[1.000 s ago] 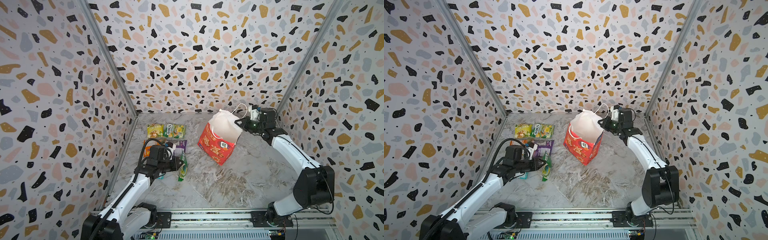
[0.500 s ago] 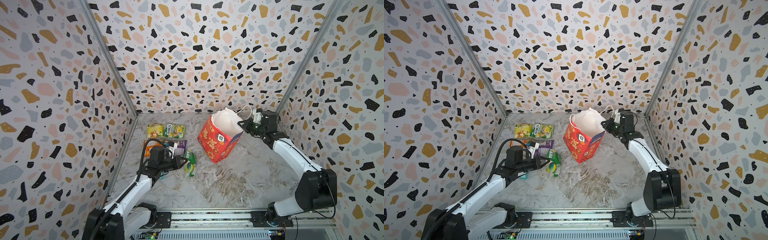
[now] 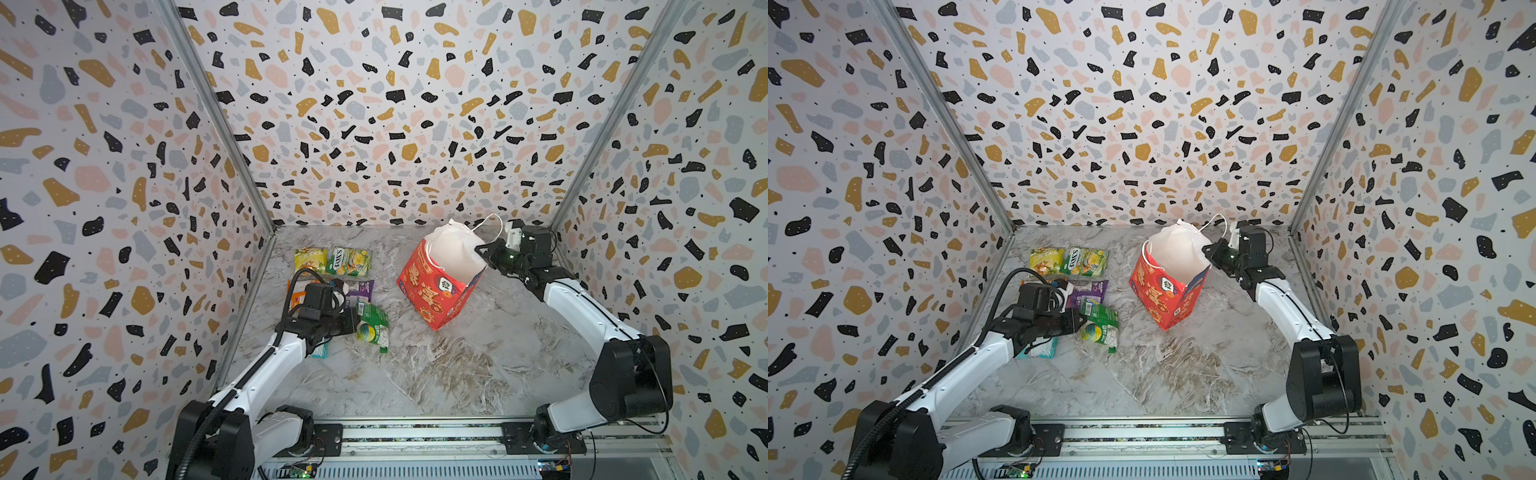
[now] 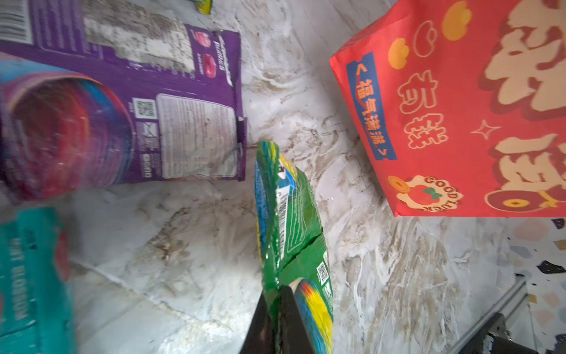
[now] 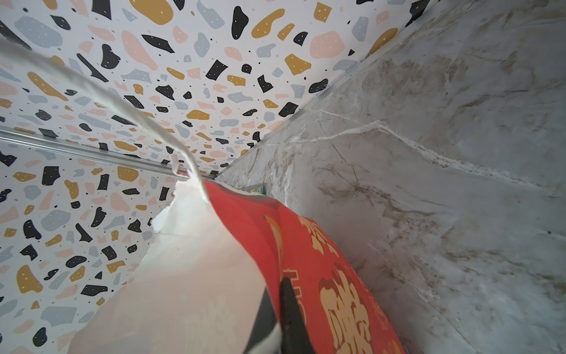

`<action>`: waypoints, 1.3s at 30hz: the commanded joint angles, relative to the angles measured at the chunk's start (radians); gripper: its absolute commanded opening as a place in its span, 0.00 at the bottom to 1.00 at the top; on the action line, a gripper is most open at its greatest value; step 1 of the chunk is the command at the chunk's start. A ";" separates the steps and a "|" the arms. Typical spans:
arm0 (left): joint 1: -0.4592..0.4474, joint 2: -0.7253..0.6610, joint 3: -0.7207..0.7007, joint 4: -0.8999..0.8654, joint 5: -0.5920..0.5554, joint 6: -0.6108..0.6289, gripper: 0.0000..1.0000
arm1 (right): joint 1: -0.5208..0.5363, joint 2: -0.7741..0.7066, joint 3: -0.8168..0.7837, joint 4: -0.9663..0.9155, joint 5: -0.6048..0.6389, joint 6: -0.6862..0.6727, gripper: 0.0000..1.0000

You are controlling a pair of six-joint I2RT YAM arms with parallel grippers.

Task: Take the snacks out of the paper bag
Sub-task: Place the snack at the center of the table, then rotate the snack at the center of the table.

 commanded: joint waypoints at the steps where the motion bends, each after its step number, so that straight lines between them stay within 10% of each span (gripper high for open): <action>1: 0.012 0.064 0.043 -0.113 -0.063 0.085 0.09 | -0.005 -0.004 -0.008 0.035 -0.024 0.006 0.04; 25: 0.020 0.063 0.307 -0.313 -0.324 0.137 0.36 | -0.003 -0.018 -0.052 0.072 -0.024 0.025 0.09; 39: -0.361 0.157 0.138 0.244 -0.250 -0.057 0.28 | 0.008 -0.089 -0.084 0.110 0.105 0.094 0.07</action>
